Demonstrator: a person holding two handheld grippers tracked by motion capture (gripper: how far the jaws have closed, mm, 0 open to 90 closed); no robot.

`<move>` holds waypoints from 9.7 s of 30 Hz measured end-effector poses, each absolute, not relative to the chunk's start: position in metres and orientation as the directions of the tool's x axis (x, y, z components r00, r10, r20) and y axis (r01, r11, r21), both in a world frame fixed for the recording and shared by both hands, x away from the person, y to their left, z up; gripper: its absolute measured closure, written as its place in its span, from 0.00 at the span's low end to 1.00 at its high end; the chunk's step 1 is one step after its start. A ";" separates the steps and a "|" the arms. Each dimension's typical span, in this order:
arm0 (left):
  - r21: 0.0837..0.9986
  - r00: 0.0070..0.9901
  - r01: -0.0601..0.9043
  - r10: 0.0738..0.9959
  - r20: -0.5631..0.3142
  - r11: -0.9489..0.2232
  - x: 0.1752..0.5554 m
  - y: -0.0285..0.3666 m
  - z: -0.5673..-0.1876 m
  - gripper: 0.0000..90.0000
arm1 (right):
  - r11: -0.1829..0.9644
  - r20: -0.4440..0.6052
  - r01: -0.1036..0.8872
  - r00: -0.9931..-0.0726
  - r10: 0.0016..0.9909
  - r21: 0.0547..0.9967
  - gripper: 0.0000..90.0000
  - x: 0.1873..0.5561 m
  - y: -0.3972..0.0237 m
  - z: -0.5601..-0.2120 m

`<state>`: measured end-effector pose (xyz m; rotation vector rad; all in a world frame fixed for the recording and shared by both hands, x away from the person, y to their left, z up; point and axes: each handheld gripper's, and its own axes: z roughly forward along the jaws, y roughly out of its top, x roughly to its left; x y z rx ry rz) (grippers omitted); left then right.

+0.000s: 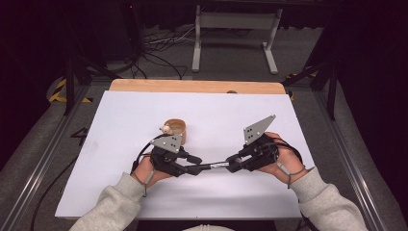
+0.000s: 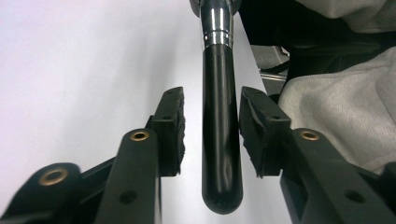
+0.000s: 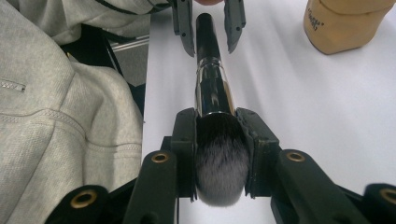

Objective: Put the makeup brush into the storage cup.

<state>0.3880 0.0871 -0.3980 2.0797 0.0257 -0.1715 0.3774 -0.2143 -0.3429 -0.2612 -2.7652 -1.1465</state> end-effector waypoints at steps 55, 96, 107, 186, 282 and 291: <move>0.721 0.967 0.156 -0.045 -0.251 -0.676 0.386 0.055 -0.380 0.32 | 0.917 0.225 0.203 -0.966 0.129 0.343 0.78 0.386 -0.147 -0.325; 0.619 0.965 0.071 -0.103 -0.241 -0.782 0.385 0.036 -0.389 0.76 | 0.936 0.238 0.154 -0.968 0.079 0.317 0.78 0.384 -0.133 -0.334; 0.599 0.965 0.057 -0.110 -0.238 -0.799 0.383 0.034 -0.391 0.79 | 0.941 0.234 0.127 -0.971 0.053 0.312 0.78 0.384 -0.130 -0.336; 0.756 0.986 0.167 0.090 -0.143 -0.633 0.408 0.077 -0.353 0.80 | 0.210 0.035 0.193 -0.811 0.584 0.958 0.01 0.351 -0.276 -0.367; 0.970 0.783 0.216 0.614 -0.105 -0.110 0.467 0.137 -0.407 0.80 | 0.154 0.069 0.198 -0.799 0.597 0.968 0.01 0.344 -0.293 -0.404; 0.965 0.782 0.237 0.612 -0.119 -0.114 0.468 0.138 -0.417 0.80 | 0.148 0.076 0.201 -0.801 0.593 0.968 0.01 0.344 -0.294 -0.405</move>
